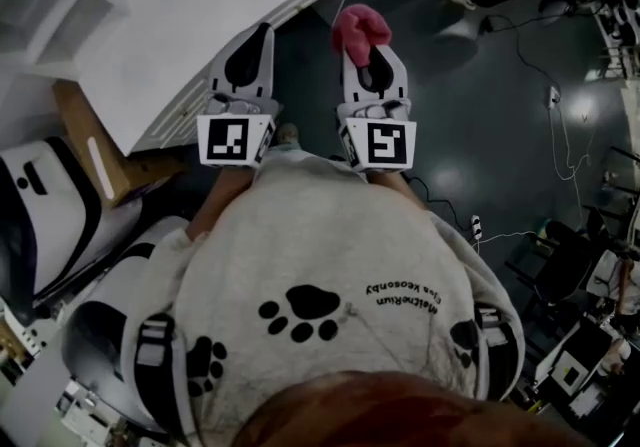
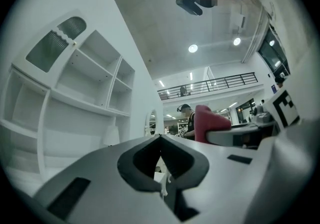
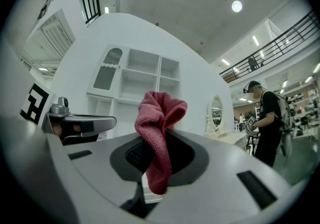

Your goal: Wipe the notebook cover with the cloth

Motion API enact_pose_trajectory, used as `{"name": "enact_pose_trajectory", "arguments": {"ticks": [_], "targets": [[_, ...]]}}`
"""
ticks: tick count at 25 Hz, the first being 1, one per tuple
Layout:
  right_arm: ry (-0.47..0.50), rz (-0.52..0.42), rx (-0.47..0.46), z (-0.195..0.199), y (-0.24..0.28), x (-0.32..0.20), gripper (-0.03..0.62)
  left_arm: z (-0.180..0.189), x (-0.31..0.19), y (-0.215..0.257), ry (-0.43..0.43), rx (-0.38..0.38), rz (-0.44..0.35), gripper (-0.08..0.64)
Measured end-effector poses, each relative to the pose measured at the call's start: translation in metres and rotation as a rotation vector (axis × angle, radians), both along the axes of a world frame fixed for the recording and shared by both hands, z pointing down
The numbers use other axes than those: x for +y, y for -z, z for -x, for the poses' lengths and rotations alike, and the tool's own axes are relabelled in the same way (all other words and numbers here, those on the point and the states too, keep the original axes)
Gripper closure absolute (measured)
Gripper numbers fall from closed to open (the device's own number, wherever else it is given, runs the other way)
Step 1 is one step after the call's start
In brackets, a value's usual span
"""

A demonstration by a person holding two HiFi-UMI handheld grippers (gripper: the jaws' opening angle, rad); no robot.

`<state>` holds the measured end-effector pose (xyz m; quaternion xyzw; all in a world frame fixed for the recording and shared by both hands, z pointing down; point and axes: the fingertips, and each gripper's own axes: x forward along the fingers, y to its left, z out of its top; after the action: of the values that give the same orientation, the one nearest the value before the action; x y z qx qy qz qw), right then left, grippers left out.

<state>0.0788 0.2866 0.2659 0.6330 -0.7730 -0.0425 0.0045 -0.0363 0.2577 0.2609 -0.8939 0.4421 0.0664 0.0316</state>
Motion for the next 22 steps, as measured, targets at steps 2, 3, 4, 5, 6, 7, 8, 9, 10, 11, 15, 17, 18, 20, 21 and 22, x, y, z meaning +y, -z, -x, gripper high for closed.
{"name": "enact_pose_trajectory", "arguments": {"ticks": [2,3,4,5,6,7,8,9,10,11,15,17,18,20,21,22], "targets": [[-0.020,-0.002,-0.003,-0.004,-0.001,-0.012,0.532,-0.005,-0.013,0.001,-0.022,0.005,0.004,0.548],[-0.030,-0.006,-0.003,-0.005,0.001,-0.019,0.531,-0.007,-0.020,0.002,-0.031,0.005,0.007,0.548],[-0.039,-0.012,-0.003,-0.007,0.005,-0.027,0.531,-0.009,-0.028,0.004,-0.039,0.005,0.008,0.548],[-0.046,-0.019,-0.002,-0.007,0.007,-0.034,0.531,-0.009,-0.035,0.005,-0.046,0.005,0.009,0.548],[-0.051,-0.021,0.000,-0.006,0.008,-0.039,0.532,-0.009,-0.041,0.004,-0.052,0.006,0.010,0.548],[-0.055,-0.018,0.002,-0.005,0.007,-0.043,0.531,-0.007,-0.045,0.002,-0.056,0.007,0.013,0.548],[-0.058,-0.009,0.004,-0.003,0.005,-0.046,0.531,-0.005,-0.048,-0.001,-0.058,0.007,0.019,0.548],[-0.061,0.000,0.007,-0.002,0.002,-0.046,0.531,-0.003,-0.049,-0.004,-0.060,0.008,0.026,0.548],[-0.063,0.003,0.010,0.000,0.000,-0.047,0.532,-0.001,-0.049,-0.006,-0.061,0.009,0.031,0.548],[-0.065,0.003,0.012,0.001,-0.001,-0.047,0.531,0.001,-0.049,-0.008,-0.062,0.012,0.033,0.548],[-0.069,0.015,0.011,0.005,-0.001,-0.051,0.531,0.004,-0.054,-0.008,-0.066,0.015,0.039,0.548],[-0.069,0.014,0.014,0.003,0.004,-0.056,0.531,0.002,-0.060,-0.003,-0.068,0.017,0.033,0.548],[-0.068,0.010,0.016,0.002,0.006,-0.056,0.532,0.001,-0.060,-0.001,-0.067,0.019,0.030,0.548],[-0.066,-0.004,0.019,0.000,0.009,-0.055,0.531,-0.001,-0.058,0.000,-0.063,0.025,0.025,0.548],[-0.064,-0.012,0.018,0.000,0.010,-0.055,0.531,-0.001,-0.057,0.000,-0.062,0.025,0.024,0.548],[-0.061,-0.017,0.018,0.000,0.011,-0.056,0.531,-0.002,-0.057,0.000,-0.062,0.024,0.023,0.548]]}}
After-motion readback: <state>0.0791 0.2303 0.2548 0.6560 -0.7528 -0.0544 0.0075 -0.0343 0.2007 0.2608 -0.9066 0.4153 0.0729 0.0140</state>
